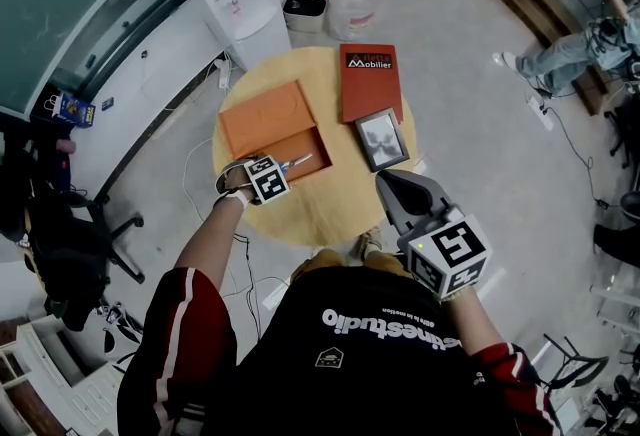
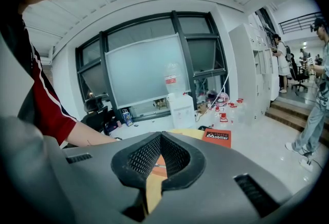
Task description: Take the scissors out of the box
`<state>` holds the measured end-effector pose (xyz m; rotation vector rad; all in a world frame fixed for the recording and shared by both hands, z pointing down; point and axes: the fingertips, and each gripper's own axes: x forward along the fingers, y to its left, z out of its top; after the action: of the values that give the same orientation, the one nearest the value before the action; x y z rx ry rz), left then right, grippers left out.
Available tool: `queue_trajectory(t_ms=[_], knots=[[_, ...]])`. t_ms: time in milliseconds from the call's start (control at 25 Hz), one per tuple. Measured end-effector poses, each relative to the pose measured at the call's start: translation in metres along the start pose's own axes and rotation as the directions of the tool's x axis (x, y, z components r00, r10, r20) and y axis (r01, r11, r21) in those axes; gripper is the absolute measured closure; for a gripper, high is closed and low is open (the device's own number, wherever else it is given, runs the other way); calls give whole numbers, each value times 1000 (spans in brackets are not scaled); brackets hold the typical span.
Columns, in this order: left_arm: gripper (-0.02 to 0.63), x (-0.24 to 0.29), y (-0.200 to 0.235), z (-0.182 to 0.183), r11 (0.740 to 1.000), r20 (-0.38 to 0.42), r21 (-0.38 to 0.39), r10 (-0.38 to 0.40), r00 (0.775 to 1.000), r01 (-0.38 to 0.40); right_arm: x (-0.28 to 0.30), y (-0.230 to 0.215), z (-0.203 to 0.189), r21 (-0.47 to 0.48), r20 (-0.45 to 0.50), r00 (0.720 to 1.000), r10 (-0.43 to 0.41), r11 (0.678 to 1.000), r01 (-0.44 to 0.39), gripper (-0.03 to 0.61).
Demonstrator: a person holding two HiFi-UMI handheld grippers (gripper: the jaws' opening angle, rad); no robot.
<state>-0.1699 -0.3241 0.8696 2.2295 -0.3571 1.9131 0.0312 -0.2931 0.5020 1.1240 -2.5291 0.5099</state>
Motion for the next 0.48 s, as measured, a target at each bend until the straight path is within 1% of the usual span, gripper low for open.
queue_trajectory(t_ms=[120,240,320,480], knots=[[518,-1,-1,0,999,18,-1,41,999,-41,-4,-1,3,1,12,1000,-6,1000,6,551],[520,-6,1,3,996,56,-39,79,995,-76,-6,0,8,1,24,1000,-7,1000,7,551],[520,-9,1,4,994,76,-62,94,993,-89,-7,-1,6,-4,16,1000,-10,1000,10,551],[520,-18,0,5,991,101,-85,114,988,-105,-8,2,4,-9,18,1000,-5,1000,5,552]])
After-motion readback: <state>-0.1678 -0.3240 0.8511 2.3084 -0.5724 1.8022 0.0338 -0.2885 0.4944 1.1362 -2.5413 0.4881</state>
